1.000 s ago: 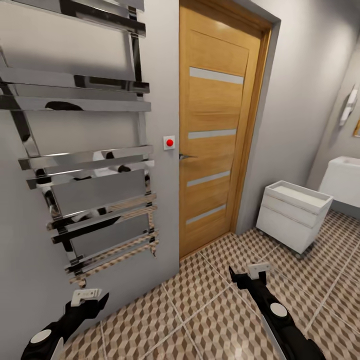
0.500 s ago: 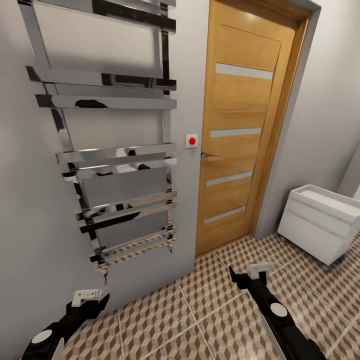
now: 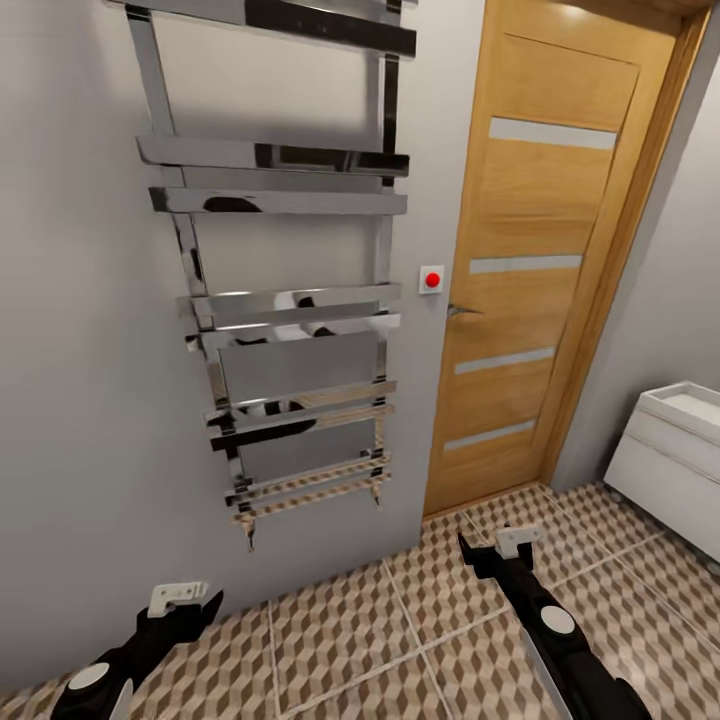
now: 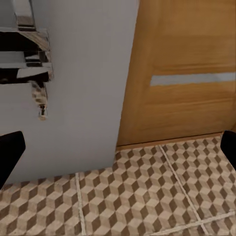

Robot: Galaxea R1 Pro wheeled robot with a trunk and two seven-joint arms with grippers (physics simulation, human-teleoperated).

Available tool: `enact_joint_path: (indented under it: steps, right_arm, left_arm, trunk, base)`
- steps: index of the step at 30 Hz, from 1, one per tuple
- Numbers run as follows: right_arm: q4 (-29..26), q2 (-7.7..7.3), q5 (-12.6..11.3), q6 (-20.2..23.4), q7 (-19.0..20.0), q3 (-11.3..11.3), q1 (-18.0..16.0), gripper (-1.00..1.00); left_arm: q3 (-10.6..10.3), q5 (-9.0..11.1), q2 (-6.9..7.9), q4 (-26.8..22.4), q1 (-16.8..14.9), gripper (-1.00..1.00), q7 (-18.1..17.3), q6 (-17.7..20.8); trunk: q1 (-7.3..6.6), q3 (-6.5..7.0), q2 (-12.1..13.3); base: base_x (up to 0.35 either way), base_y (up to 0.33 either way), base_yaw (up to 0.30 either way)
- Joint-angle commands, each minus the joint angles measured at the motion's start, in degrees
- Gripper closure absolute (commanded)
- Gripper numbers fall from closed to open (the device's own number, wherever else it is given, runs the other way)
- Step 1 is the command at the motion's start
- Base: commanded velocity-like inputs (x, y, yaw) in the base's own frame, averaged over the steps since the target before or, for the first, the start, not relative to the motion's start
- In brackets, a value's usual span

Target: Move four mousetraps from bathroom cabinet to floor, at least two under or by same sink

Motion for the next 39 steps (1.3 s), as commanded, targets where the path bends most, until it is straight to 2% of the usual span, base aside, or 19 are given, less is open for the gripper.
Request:
enact_joint_path:
  steps: [1, 35, 39]
  right_arm:
    - [0.0, -0.04, 0.1, 0.0, 0.1, 0.0, 0.0, -1.00]
    - [0.0, -0.04, 0.1, 0.0, 0.0, 0.0, 0.0, -1.00]
    - [0.0, -0.02, 0.2, 0.0, 0.0, 0.0, 0.0, -1.00]
  left_arm:
    - [0.1, 0.1, -0.08, 0.1, 0.0, -1.00, -0.3, 0.4]
    - [0.0, 0.0, -0.27, 1.2, 0.0, -1.00, -0.3, 0.4]
    - [0.0, 0.0, -0.68, 1.2, 0.0, -1.00, -0.3, 0.4]
  trunk:
    - [0.00, -0.07, 0.0]
    - [0.00, -0.09, 0.0]
    - [0.00, -0.09, 0.0]
  base:
    - [0.000, 0.000, 0.280]
    - [0.000, 0.000, 0.287]
    - [0.000, 0.000, 0.288]
